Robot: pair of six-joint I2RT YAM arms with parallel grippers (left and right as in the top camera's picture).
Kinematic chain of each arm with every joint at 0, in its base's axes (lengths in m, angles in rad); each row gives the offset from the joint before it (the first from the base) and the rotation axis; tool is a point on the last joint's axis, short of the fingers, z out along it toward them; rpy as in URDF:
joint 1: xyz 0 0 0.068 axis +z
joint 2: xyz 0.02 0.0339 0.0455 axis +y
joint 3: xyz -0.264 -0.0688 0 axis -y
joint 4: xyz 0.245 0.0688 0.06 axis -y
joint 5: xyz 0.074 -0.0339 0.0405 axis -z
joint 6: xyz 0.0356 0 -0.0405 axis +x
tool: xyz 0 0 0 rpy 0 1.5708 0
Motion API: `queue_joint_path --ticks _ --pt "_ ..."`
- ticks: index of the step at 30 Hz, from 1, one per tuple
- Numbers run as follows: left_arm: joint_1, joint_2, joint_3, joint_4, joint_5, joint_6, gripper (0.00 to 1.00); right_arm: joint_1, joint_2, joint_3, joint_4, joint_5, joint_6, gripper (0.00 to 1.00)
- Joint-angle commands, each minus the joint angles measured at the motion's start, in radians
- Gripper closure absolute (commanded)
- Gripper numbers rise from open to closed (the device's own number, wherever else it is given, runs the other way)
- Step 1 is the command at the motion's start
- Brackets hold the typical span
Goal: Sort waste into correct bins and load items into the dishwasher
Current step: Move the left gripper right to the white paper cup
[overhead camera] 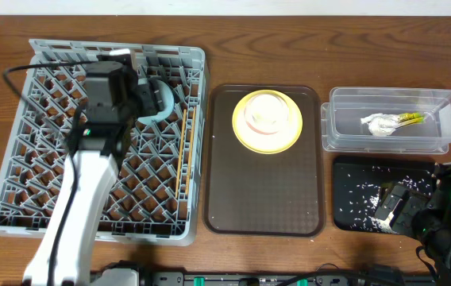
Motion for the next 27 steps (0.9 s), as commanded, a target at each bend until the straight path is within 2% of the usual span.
queue_joint_path --ticks 1,3,5,7,8,11,14,22,25,27 --pt "-0.008 -0.099 0.04 0.01 0.311 0.002 0.11 -0.005 0.0 0.004 -0.001 -0.001 0.009 0.01" --pt "-0.01 -0.133 0.04 0.008 0.418 -0.005 0.11 -0.005 0.0 0.004 -0.001 0.0 0.009 0.01" --pt "-0.028 -0.147 0.04 0.014 0.51 -0.056 0.27 -0.005 0.0 0.004 -0.001 0.0 0.009 0.01" --pt "-0.061 -0.146 0.04 0.013 0.513 -0.158 0.48 -0.005 0.0 0.004 -0.001 0.0 0.009 0.01" --pt "-0.079 -0.144 0.04 0.013 0.512 -0.198 0.53 -0.005 0.0 0.004 -0.001 0.0 0.009 0.01" --pt "-0.118 -0.127 0.084 -0.007 0.509 -0.273 0.55 -0.005 0.0 0.004 -0.001 0.0 0.009 0.01" --pt "-0.158 -0.071 0.231 -0.149 0.483 -0.277 0.56 -0.005 0.0 0.004 -0.001 0.0 0.009 0.01" --pt "-0.391 0.307 0.85 -0.799 0.076 -0.114 0.58 -0.005 0.0 0.004 -0.001 -0.001 0.009 0.01" --pt "-0.481 0.464 0.978 -0.918 -0.012 -0.067 0.58 -0.005 0.0 0.004 -0.001 -0.001 0.009 0.01" --pt "-0.517 0.525 0.983 -0.906 -0.014 -0.033 0.51 -0.005 0.0 0.004 -0.001 0.0 0.009 0.01"
